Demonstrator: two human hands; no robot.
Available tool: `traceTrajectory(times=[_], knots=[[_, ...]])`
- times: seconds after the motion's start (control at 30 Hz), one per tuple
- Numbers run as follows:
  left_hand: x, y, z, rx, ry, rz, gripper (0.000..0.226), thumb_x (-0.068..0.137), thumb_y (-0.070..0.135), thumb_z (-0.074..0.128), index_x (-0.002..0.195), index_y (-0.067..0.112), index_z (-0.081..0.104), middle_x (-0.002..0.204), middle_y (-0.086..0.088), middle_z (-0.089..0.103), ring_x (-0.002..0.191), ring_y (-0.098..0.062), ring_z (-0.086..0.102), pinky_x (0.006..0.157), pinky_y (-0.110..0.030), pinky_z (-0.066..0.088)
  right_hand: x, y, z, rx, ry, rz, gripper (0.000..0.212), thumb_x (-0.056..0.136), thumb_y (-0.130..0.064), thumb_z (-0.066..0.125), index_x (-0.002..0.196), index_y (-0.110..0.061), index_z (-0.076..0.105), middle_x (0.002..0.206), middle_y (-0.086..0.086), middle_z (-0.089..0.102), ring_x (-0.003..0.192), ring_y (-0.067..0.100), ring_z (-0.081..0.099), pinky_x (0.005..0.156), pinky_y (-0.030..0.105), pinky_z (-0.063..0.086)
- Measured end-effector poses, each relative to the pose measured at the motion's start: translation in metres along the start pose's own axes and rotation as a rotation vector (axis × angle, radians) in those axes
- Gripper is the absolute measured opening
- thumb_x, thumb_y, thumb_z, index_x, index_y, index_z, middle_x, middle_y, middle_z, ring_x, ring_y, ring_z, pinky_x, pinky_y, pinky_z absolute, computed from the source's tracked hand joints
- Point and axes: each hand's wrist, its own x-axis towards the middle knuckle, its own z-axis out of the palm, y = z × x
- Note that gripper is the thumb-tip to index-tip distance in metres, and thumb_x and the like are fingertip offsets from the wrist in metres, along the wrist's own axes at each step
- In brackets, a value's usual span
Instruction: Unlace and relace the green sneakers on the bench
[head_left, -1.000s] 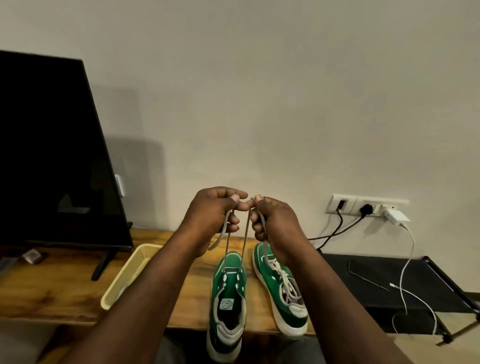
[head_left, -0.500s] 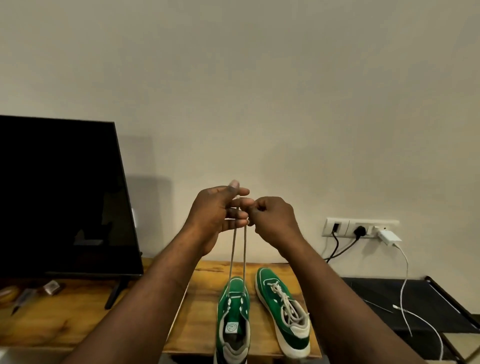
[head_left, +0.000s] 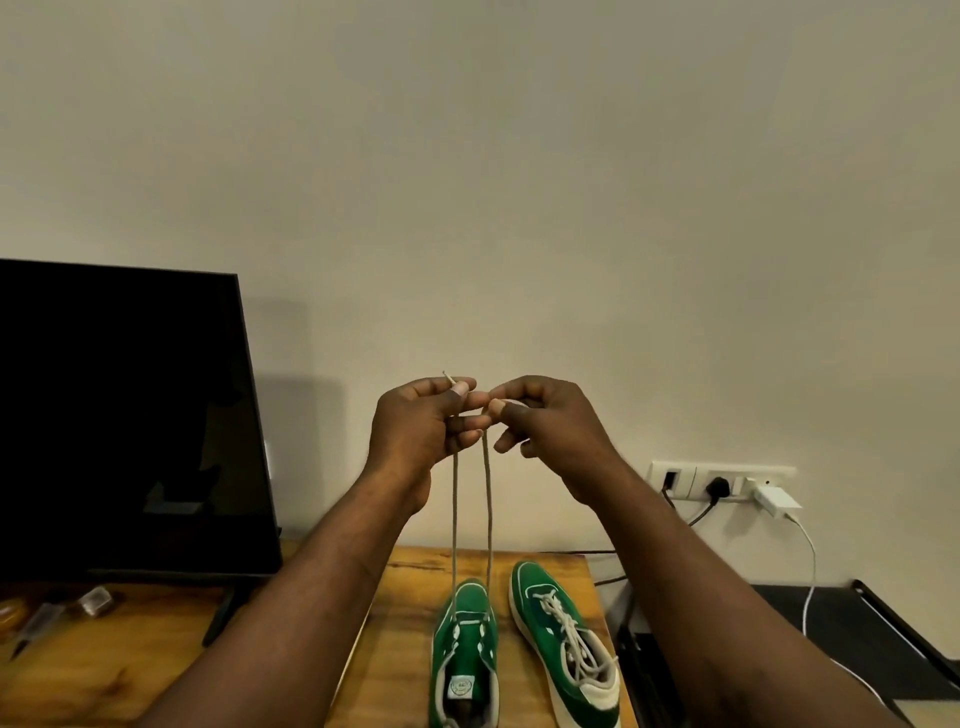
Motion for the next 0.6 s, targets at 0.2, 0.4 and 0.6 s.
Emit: traceTrajectory(times=[0.2,0.4,0.6], knots=[[0.007,-0.005,0.002,0.181,0.039,0.088,0.015,0.104,0.024,0.066,0.105,0.021,0.081,0.086,-0.004,0.076,0.063,-0.014,0.066,0.063,-0.027,0.056,0.005,0.009,0.005,0.113,0.089,-0.005,0.01,0.099,-0.026,0.072,0.095,-0.02,0.078,0.089,-0.001,0.078,0.078,0.01,0.068,0.067,0.026,0.047],[0.019,-0.004,0.002,0.286,0.077,0.172,0.013,0.101,0.029,0.069,0.101,0.028,0.082,0.085,0.0,0.074,0.059,-0.007,0.063,0.064,-0.026,0.055,0.021,0.006,0.003,0.137,0.232,-0.061,0.009,0.092,-0.027,0.081,0.091,-0.018,0.079,0.087,0.0,0.077,0.076,0.006,0.066,0.067,0.026,0.05],[0.025,-0.014,-0.001,0.272,0.065,0.171,0.014,0.102,0.03,0.068,0.103,0.028,0.082,0.094,0.002,0.074,0.062,-0.011,0.068,0.063,-0.025,0.055,0.023,0.022,0.009,0.096,0.236,-0.084,0.01,0.091,-0.029,0.082,0.091,-0.02,0.078,0.092,-0.008,0.078,0.091,0.004,0.071,0.07,0.019,0.05]])
